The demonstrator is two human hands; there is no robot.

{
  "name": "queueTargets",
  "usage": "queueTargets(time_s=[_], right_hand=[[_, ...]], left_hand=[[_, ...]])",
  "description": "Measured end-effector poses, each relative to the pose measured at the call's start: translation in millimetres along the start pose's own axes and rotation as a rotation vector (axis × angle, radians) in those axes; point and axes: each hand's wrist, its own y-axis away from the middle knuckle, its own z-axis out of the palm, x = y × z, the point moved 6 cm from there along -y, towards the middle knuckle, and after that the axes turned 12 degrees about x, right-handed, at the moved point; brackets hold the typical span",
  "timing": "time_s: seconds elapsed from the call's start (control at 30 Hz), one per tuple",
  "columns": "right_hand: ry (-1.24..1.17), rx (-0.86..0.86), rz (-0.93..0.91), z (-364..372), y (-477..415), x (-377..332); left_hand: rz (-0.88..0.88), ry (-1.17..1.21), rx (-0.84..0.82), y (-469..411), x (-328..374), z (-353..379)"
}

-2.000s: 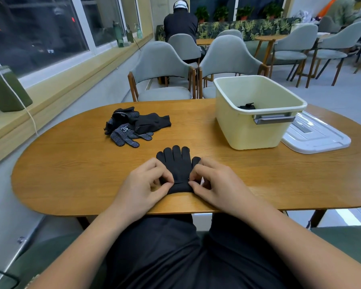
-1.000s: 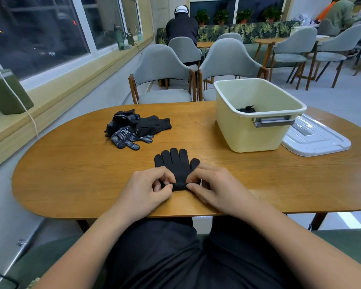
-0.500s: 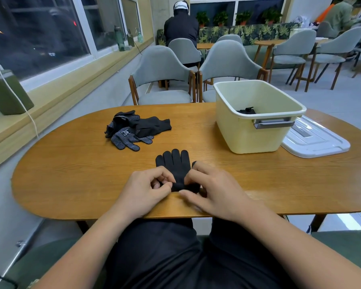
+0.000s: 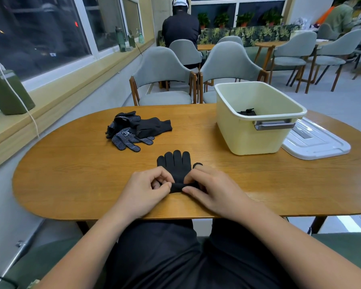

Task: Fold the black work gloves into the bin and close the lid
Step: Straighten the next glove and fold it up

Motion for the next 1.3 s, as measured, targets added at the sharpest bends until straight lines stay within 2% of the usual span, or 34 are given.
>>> queueTargets(time_s=[0.23, 0.43, 0.6, 0.7, 0.83, 1.07, 1.3], right_hand=[[-0.087, -0.009, 0.041, -1, -1, 3], [-0.103, -0.003, 0.159, 1, -6, 14], [-0.106, 0.000, 0.226, 3, -7, 17], [-0.093, 0.012, 0.244, 5, -8, 17], [-0.069, 0.042, 0.209, 6, -8, 15], [0.076, 0.067, -0.060, 4, -1, -2], [0.147, 0.077, -0.077, 1, 1, -12]], left_hand=[[-0.004, 0.018, -0.008, 2, 0, 0], [0.003, -0.005, -0.003, -1, -2, -1], [0.075, -0.062, 0.062, -1, 2, -2], [0.174, -0.121, 0.092, 3, 12, -4], [0.327, -0.216, 0.118, 11, 23, -3], [0.476, -0.316, 0.159, 20, 26, -1], [0.436, -0.317, 0.114, 19, 23, -1]])
